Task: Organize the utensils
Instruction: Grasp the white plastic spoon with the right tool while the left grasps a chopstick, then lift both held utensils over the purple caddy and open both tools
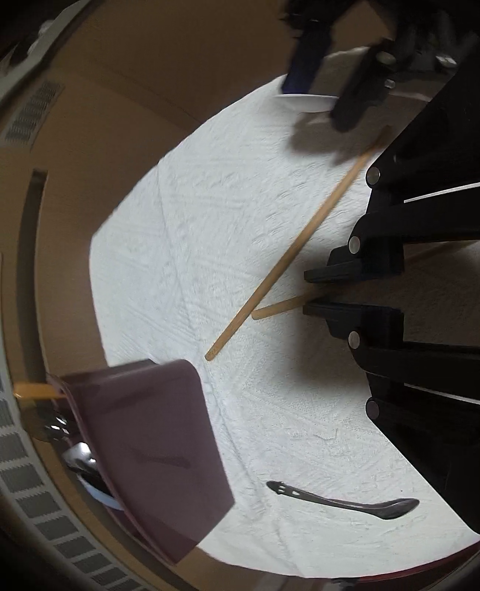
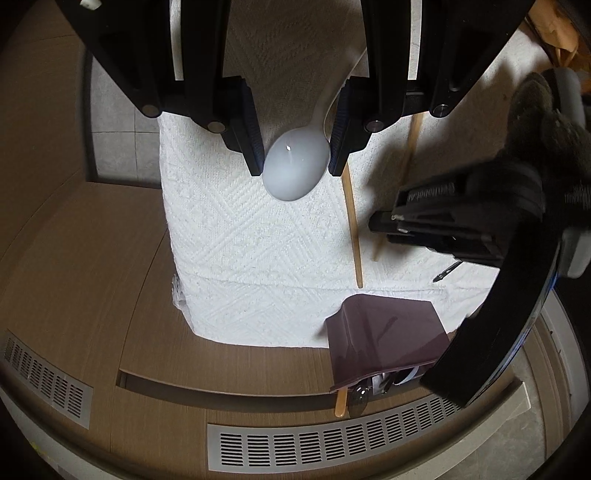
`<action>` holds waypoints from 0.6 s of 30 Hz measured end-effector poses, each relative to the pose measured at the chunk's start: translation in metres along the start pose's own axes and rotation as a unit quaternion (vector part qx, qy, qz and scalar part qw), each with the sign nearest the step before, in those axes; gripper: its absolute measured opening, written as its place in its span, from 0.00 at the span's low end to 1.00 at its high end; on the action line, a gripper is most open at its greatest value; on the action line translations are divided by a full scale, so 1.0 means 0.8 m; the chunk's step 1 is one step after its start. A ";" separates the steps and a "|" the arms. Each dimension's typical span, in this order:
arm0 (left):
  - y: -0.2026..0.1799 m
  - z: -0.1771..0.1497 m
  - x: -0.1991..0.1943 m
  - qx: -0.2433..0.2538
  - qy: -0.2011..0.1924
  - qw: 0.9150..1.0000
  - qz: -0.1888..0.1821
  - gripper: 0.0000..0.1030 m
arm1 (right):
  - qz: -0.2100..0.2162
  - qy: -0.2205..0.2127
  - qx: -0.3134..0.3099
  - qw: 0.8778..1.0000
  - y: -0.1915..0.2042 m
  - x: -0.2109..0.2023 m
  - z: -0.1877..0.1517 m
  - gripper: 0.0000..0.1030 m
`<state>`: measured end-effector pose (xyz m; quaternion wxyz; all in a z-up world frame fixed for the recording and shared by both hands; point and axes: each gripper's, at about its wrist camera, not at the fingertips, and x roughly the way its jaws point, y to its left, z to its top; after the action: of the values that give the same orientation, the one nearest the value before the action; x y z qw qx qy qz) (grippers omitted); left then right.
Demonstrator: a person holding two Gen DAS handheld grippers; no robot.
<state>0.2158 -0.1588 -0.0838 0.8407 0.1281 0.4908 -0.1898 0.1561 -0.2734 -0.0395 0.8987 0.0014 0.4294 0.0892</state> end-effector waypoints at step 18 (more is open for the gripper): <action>0.132 -0.066 -0.168 -0.110 -0.159 0.978 -0.084 0.05 | 0.057 -0.015 -0.027 0.998 0.054 -0.019 0.042 0.32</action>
<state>0.1619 -0.0172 0.0114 0.8977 -0.0387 0.3781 -0.2229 0.1660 -0.2306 -0.0035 0.8984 0.0030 0.4124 0.1513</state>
